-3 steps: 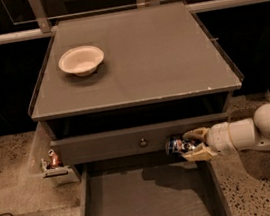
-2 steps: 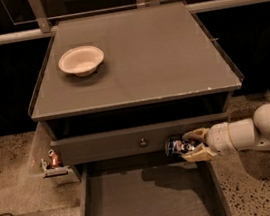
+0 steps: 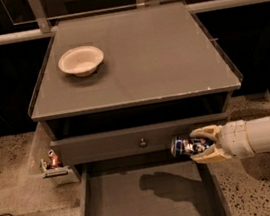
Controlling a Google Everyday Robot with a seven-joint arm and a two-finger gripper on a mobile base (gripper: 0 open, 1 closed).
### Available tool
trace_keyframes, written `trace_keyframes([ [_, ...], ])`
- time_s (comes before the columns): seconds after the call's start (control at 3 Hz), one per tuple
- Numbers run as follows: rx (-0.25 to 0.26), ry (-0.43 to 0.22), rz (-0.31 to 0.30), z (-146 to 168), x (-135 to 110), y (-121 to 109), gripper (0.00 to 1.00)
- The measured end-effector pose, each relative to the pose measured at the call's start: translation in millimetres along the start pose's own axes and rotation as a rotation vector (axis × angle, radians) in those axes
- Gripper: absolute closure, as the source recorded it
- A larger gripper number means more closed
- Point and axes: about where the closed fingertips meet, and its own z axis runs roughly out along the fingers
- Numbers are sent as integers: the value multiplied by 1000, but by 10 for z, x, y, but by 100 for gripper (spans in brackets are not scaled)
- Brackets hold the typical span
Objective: Pick pepsi can from middle drawer and place on counter
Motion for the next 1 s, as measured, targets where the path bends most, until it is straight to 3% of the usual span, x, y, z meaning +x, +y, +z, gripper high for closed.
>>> trace_keyframes([
  [0.33,31,3,-117,-375,-497,-116,100],
  [1.0,86,38,-291,-938,-1606,-694,100],
])
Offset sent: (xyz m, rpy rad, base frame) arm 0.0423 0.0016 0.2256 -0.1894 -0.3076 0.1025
